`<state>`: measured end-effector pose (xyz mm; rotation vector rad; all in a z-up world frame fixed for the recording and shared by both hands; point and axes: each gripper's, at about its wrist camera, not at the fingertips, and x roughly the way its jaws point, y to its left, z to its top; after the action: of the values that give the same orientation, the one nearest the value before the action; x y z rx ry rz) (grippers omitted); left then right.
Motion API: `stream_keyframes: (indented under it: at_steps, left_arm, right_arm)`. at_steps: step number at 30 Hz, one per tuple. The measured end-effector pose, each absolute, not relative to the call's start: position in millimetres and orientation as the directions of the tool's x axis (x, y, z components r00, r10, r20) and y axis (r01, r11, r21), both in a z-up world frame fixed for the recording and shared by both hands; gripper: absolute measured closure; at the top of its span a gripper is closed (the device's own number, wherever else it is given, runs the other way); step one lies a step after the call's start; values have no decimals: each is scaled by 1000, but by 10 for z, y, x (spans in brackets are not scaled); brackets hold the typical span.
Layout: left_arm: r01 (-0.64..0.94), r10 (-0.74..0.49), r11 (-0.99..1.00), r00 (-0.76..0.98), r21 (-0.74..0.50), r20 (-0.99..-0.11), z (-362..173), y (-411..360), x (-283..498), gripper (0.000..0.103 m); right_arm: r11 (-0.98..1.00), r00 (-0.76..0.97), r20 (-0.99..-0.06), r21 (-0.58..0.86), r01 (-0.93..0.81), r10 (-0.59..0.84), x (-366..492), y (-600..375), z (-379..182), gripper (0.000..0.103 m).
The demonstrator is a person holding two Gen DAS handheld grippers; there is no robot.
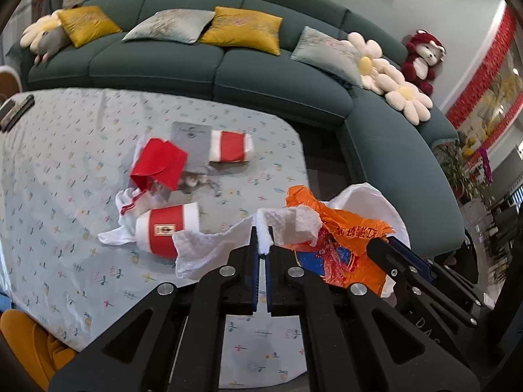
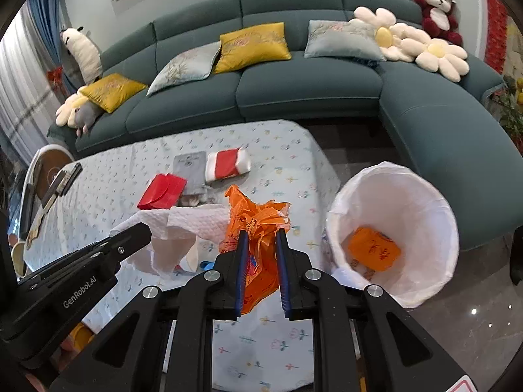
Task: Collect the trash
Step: 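Carry tissue and orange plastic over the bin and release both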
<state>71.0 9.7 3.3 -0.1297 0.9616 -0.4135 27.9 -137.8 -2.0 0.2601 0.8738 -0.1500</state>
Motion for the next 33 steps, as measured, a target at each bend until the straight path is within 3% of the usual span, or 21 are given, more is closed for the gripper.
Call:
stream_keyframes:
  at_steps: [18,33]
  left_arm:
    - [468,-462,852,460,-235,-759,194,-1089,468,101]
    - [571,-484,787,336,-234,-808,-221,-2032,545,99]
  right_arm:
    - [891,651,-743,179,418,-156,-276,-2458,55,87]
    - [788,610,-756,217,576,-238,-574,-3407,-175,87]
